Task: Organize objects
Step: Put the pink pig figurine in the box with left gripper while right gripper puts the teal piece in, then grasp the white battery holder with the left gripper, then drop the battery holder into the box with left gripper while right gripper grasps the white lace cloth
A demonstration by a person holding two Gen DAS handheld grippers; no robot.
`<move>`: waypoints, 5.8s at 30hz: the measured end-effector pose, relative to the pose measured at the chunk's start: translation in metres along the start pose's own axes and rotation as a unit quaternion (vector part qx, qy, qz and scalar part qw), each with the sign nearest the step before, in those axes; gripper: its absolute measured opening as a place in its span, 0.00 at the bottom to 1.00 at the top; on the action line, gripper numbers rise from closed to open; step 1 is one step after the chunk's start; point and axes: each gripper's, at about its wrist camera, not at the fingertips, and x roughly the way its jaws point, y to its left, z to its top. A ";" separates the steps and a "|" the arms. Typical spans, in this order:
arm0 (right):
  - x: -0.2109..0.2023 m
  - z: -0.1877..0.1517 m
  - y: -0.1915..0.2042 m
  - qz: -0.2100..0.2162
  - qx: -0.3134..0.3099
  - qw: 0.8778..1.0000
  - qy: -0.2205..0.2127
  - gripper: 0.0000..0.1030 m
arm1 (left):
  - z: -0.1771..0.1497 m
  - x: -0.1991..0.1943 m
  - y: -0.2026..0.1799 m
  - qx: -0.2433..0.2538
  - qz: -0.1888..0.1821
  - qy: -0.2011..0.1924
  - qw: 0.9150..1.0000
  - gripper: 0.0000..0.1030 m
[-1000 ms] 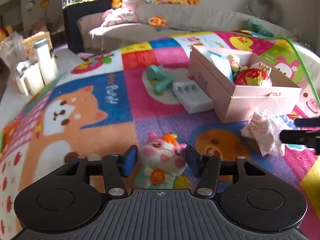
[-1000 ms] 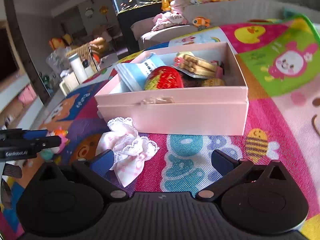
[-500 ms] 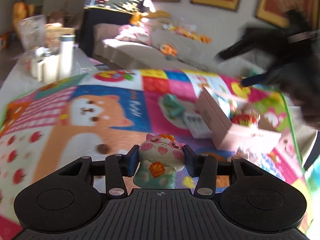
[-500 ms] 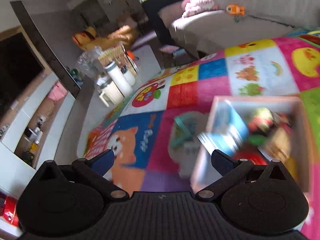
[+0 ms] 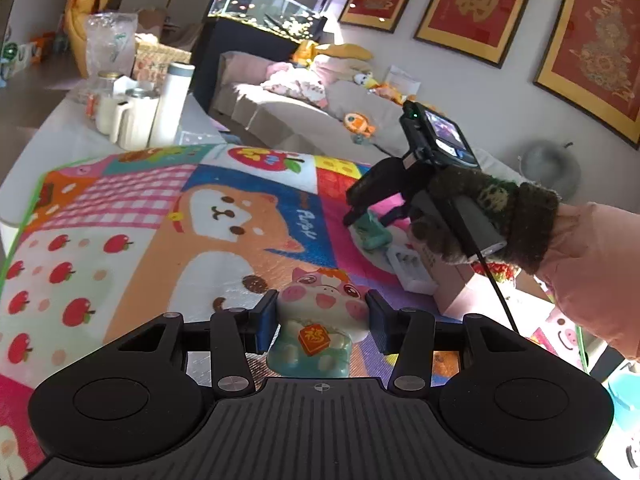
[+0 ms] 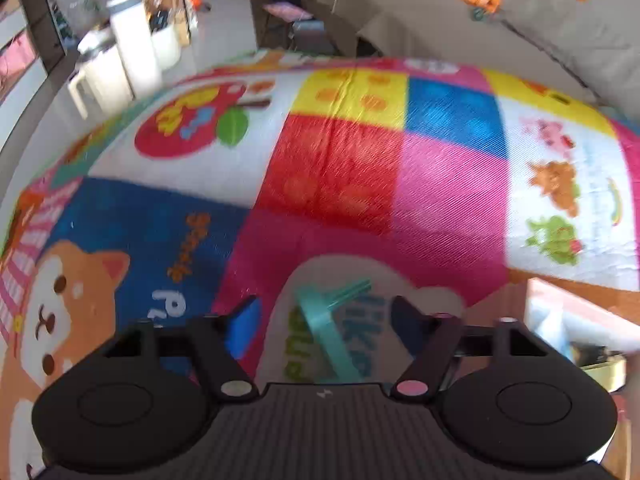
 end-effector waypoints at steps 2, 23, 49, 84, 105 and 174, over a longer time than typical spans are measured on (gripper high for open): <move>-0.004 -0.004 0.001 0.011 0.005 1.000 -0.011 0.30 | -0.002 0.004 0.000 0.001 0.001 0.005 1.000 0.49; -0.213 -0.239 -0.103 0.145 0.033 0.980 -0.133 0.11 | 0.004 0.036 -0.099 0.073 -0.065 0.058 0.994 0.49; -0.194 -0.264 -0.207 0.123 0.161 0.954 -0.220 0.11 | 0.027 0.174 -0.214 0.195 -0.070 -0.034 0.978 0.51; -0.185 -0.267 -0.187 0.036 0.109 0.960 -0.254 0.87 | 0.042 0.179 -0.102 0.008 0.013 0.055 0.998 0.48; -0.134 -0.292 -0.126 0.063 0.063 0.978 -0.187 1.00 | 0.009 0.148 -0.089 0.126 0.114 0.133 0.976 0.46; -0.158 -0.280 -0.094 0.046 -0.031 0.977 -0.207 0.25 | -0.014 0.078 -0.110 0.076 -0.023 0.105 0.991 0.21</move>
